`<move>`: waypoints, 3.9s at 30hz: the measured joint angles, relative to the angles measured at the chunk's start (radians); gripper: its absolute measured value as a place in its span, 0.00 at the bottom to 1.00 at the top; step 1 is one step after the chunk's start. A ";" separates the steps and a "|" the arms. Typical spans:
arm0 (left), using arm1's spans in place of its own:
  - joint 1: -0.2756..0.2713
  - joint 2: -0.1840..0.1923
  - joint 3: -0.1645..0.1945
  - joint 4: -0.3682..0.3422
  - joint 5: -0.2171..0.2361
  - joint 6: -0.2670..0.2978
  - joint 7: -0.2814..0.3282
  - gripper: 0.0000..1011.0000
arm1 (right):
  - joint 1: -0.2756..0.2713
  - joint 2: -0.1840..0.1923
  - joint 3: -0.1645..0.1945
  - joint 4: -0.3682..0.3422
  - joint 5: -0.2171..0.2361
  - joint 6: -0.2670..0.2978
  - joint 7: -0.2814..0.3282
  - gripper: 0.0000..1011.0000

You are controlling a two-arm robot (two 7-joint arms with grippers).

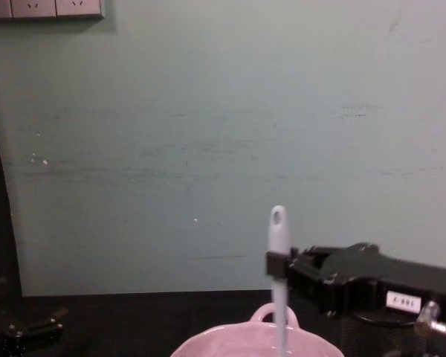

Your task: Use the one hand to pick up the spoon and stir the clear water in the bowl.

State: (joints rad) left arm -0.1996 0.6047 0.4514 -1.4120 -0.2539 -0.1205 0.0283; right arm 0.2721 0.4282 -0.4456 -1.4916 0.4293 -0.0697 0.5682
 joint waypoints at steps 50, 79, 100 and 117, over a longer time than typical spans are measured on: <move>0.000 0.000 0.000 0.000 0.000 0.000 0.000 1.00 | -0.052 -0.011 0.025 -0.049 0.035 -0.017 0.007 0.11; 0.000 0.000 0.000 0.000 0.000 0.000 0.000 1.00 | 0.158 -0.179 -0.013 0.281 -0.083 -0.148 -0.096 0.11; 0.000 0.000 0.000 0.000 0.000 0.000 0.000 1.00 | -0.016 -0.070 -0.001 0.008 0.028 -0.042 0.001 0.11; 0.000 0.000 0.000 0.000 0.000 0.000 0.000 1.00 | 0.128 -0.193 -0.051 0.235 -0.061 -0.131 -0.072 0.11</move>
State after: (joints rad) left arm -0.1995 0.6047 0.4514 -1.4120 -0.2539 -0.1205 0.0283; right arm 0.3996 0.2355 -0.4962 -1.2564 0.3684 -0.2006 0.4960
